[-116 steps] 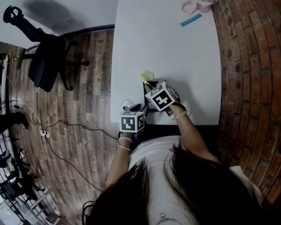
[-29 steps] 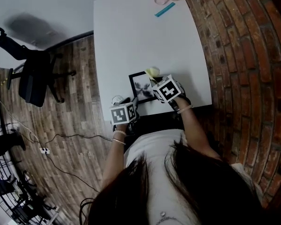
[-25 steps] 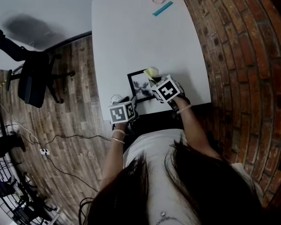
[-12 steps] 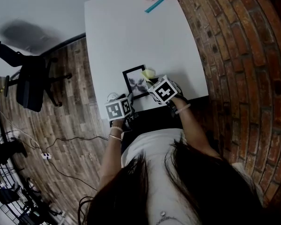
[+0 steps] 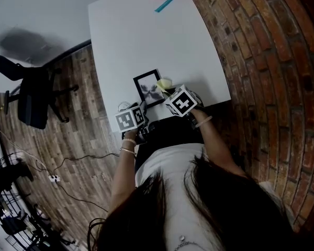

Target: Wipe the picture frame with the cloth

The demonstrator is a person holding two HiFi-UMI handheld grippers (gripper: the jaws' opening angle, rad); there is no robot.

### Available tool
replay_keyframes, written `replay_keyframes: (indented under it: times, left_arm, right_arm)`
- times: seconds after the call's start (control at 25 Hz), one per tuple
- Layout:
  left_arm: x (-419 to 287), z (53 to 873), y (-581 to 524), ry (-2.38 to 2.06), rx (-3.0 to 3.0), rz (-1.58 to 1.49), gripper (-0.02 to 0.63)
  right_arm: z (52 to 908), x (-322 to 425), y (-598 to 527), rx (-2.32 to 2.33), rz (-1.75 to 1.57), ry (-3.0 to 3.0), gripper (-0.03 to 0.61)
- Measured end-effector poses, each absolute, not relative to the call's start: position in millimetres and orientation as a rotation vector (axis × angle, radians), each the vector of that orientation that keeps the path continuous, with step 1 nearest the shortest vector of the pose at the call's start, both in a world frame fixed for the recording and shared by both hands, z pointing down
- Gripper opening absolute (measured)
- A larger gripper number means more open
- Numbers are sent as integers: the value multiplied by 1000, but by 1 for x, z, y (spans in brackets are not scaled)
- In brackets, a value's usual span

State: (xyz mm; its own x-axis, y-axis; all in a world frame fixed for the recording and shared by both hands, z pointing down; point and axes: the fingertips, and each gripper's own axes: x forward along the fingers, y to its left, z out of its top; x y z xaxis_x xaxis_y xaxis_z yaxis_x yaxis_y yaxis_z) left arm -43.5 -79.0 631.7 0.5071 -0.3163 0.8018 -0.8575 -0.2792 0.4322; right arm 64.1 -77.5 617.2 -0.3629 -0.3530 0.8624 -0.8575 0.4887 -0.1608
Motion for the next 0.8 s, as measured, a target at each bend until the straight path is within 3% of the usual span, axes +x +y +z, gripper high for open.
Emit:
replay_keyframes:
  times: [0.8]
  left_arm:
    - [-46,631,-78,-963,1859,737,158]
  right_arm:
    - [611,61,-40,1113,852,-1908,40]
